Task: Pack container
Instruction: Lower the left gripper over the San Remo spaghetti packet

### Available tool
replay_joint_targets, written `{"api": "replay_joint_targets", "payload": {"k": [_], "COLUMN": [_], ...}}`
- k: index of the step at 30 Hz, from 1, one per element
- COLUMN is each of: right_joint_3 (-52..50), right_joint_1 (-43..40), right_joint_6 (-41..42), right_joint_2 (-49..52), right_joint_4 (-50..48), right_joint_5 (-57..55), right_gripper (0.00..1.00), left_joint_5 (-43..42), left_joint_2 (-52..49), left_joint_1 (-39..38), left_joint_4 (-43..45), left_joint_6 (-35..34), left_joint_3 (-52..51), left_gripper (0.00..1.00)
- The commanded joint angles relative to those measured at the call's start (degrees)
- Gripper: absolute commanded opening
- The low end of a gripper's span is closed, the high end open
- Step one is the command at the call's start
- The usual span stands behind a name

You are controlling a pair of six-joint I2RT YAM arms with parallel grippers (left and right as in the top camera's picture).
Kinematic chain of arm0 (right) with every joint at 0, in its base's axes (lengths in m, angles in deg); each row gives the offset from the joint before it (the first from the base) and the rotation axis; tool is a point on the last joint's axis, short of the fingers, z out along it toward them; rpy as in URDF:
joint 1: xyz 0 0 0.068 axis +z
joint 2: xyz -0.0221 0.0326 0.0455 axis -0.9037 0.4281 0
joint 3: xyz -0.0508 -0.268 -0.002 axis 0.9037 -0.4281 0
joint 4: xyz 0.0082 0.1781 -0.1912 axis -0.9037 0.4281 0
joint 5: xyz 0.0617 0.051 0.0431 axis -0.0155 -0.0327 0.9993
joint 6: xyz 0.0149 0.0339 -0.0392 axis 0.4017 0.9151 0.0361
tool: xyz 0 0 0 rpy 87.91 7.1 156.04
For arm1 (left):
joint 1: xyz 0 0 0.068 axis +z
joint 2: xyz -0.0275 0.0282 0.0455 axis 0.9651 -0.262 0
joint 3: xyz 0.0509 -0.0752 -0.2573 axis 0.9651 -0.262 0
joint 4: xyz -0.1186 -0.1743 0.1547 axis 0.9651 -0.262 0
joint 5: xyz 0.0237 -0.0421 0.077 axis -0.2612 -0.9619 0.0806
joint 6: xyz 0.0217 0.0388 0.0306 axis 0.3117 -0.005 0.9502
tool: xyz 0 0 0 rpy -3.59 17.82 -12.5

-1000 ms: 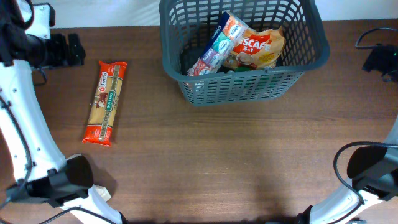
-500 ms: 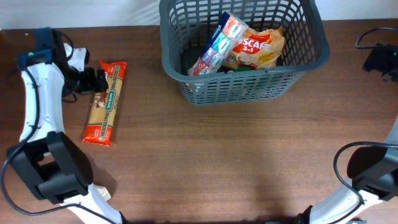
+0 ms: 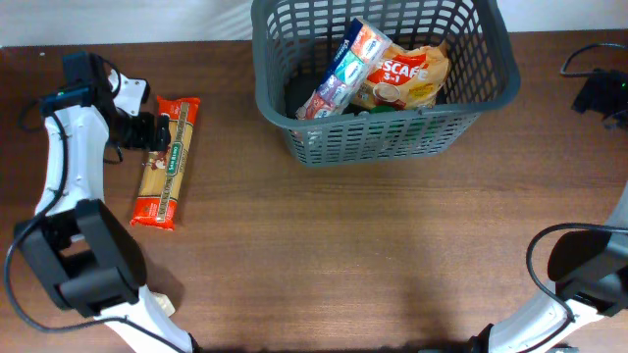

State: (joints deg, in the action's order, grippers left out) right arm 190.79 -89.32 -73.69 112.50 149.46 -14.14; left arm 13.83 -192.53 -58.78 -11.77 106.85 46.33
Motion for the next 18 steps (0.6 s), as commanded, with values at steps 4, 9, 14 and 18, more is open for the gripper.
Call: {"api": "replay_joint_targets", "payload": {"k": [4, 9, 14, 18], "right_joint_3": [-0.35, -0.35, -0.35, -0.35], "right_joint_1": [-0.11, -0.11, -0.11, -0.11], "right_joint_6": [0.7, 0.7, 0.7, 0.7], "right_joint_2": [-0.17, -0.17, -0.17, -0.17], "right_joint_4": [-0.07, -0.07, -0.07, -0.07], "right_joint_5": [-0.11, -0.11, -0.11, -0.11], "right_gripper": [0.99, 0.99, 0.99, 0.99], "left_joint_5": [3.04, 7.1, 7.26, 7.26], "left_joint_2": [-7.32, -8.92, -10.51, -11.13], "left_joint_1": [-3.19, -5.97, -6.58, -6.12], "left_joint_4": [-0.02, 1.7, 2.99, 3.5], "left_joint_6": [-2.8, -5.01, -9.03, -9.66], "left_joint_3": [-0.57, -0.57, -0.57, -0.57], "left_gripper": [0.99, 0.99, 0.99, 0.99]}}
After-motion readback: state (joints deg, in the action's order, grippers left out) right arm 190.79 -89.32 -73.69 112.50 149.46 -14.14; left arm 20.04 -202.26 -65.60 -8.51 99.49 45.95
